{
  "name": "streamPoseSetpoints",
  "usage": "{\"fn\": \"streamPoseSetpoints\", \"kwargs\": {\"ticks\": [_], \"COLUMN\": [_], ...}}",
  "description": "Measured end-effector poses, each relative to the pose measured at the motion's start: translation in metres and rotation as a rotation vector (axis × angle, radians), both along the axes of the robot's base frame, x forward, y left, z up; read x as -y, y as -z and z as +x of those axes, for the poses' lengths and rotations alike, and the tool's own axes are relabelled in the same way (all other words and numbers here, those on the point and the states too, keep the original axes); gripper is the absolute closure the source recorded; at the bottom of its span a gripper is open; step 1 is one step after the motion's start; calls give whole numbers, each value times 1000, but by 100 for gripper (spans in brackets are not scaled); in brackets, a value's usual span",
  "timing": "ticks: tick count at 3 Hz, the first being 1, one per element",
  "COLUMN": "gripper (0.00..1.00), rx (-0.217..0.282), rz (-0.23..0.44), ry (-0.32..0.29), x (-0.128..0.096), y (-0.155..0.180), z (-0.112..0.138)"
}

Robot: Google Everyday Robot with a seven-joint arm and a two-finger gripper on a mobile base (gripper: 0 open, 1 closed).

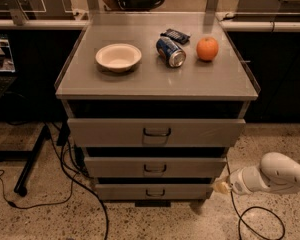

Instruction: Close middle drawer

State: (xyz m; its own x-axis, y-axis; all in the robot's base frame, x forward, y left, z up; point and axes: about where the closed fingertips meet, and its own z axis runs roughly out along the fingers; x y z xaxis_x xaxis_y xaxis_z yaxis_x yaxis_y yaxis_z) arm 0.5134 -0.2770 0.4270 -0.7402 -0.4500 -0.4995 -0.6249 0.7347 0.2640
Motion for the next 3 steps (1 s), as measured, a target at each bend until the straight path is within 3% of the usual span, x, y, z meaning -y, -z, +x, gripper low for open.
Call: {"fn": "streamPoseSetpoints", "kwargs": {"ticks": [1,2,3], "gripper": [12,0,0], "rx": [0,0,0], "rz": [0,0,0], "ry": [0,0,0], "x": [0,0,0], "y": [0,0,0], "z": [0,0,0]}}
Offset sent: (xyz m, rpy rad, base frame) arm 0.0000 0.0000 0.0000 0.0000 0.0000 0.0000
